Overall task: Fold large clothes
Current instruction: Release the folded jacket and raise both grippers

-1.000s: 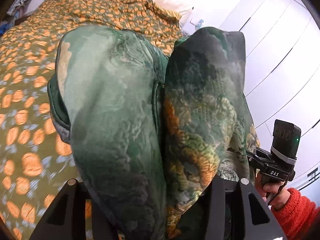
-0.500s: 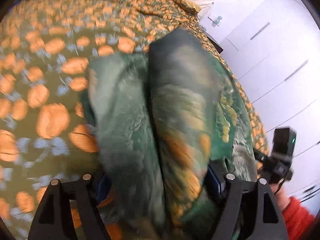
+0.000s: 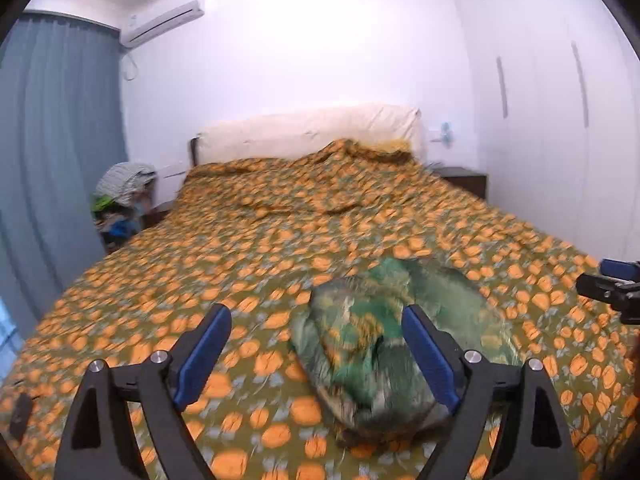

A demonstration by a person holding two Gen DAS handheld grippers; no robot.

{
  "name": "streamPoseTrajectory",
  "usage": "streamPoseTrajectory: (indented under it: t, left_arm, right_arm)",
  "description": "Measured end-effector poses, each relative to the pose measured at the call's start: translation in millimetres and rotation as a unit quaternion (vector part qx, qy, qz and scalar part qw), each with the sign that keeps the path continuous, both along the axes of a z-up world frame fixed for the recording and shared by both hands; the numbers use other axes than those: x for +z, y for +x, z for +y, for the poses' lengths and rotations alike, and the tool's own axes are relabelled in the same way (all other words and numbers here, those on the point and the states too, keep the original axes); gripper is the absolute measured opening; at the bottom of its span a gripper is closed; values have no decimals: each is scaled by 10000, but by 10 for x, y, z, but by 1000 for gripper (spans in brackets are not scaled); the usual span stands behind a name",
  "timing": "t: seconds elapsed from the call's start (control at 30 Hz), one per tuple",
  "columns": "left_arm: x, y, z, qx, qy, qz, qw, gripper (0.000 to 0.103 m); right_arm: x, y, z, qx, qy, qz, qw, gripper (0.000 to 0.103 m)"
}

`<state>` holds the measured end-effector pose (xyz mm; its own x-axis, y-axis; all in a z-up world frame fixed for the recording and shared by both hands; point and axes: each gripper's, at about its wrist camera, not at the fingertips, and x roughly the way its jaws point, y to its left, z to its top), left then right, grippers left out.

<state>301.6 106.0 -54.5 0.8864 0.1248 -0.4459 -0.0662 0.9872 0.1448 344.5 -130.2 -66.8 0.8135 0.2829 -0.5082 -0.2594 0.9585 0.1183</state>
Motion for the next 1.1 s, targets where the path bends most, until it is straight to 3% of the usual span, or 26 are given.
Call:
streamPoseTrajectory:
  t: [0.1,0.2,0.43,0.6,1.1]
  left_arm:
    - [-97,-88,-150,128,-195,879,9959,89]
    - [-227,-252,-264,177,-248,1005,9945,89]
    - [-236,-554,-413,225,-415,894,9949,89]
    - [-244,-590,-502,124,-532,1081,9926,90]
    - [-168,-668,-643,341,-332,1235,9912,90]
  right_arm:
    - [39,-82,26,-282,116,488,9983,103]
    - [58,-332,-5,-539,-15,429,9976,103]
    - [94,-833,32,-661,-196,-172,9975,103]
    - [131,-916,166,-1076,-930,-386,9891,103]
    - [74,-1038,306,-800,-1106,40,9906,103]
